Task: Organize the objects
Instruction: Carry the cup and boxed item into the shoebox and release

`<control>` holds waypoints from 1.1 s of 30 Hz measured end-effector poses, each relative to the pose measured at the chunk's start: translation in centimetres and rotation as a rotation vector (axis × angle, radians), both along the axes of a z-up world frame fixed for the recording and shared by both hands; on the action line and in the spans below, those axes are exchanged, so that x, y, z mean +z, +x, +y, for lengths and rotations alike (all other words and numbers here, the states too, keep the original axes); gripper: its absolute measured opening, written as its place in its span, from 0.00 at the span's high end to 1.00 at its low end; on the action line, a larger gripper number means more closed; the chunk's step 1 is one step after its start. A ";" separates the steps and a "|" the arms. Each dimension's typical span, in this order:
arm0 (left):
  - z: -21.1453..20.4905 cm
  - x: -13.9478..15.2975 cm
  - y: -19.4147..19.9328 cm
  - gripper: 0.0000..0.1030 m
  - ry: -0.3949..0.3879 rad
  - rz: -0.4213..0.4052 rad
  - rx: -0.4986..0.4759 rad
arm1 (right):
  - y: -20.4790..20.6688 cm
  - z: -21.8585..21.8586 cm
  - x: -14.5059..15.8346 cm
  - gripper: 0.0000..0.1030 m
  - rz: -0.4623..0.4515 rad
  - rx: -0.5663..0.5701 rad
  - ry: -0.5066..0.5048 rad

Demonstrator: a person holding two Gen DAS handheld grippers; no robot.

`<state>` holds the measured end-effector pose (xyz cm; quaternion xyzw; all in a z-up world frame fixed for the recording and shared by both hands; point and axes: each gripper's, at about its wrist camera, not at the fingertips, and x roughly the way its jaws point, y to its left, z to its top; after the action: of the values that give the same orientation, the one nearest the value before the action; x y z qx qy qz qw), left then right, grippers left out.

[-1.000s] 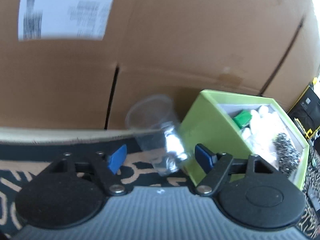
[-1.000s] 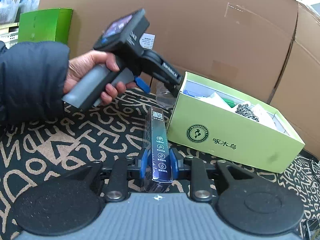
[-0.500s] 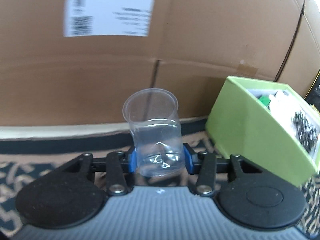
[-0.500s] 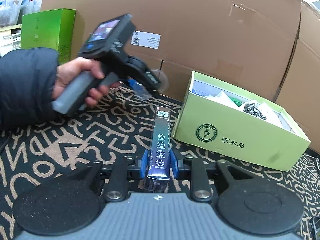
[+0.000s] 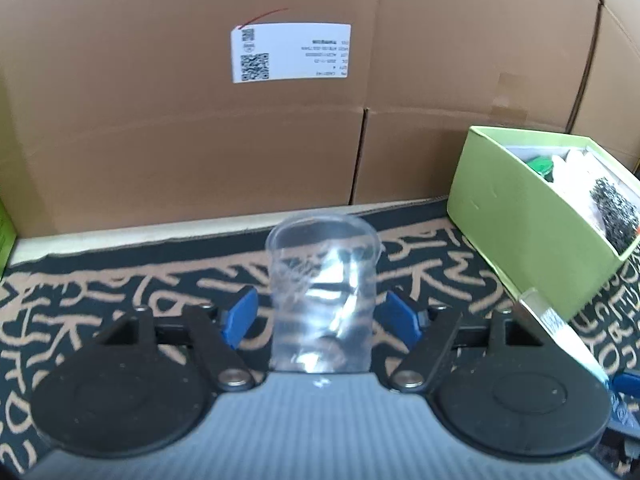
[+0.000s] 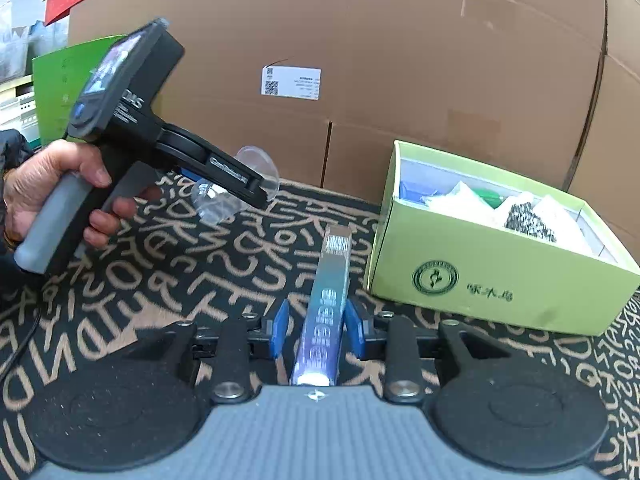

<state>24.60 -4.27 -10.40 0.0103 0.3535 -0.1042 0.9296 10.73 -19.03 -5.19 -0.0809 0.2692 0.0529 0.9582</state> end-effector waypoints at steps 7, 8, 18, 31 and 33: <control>-1.0 -0.5 0.4 0.40 0.059 0.032 -0.007 | 2.3 0.1 -1.1 0.67 0.056 -0.023 -0.003; -1.0 -0.6 0.3 0.40 0.064 0.034 -0.003 | 2.5 0.0 -1.3 0.67 0.063 -0.025 0.010; -1.2 0.5 -1.2 0.56 0.093 0.026 -0.024 | 0.9 -0.5 -0.8 0.75 0.034 -0.005 0.084; -5.1 9.5 -5.7 0.56 -0.019 -0.149 -0.146 | -1.9 -5.3 5.3 0.75 -0.177 -0.082 0.198; -6.7 10.5 -6.0 0.56 -0.031 -0.172 -0.181 | -1.4 -6.9 6.1 0.75 -0.200 -0.128 0.206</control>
<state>18.60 -11.01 0.12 0.0367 0.2685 -0.1917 0.9433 9.33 -25.91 0.89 0.0305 0.1700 0.0107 0.9849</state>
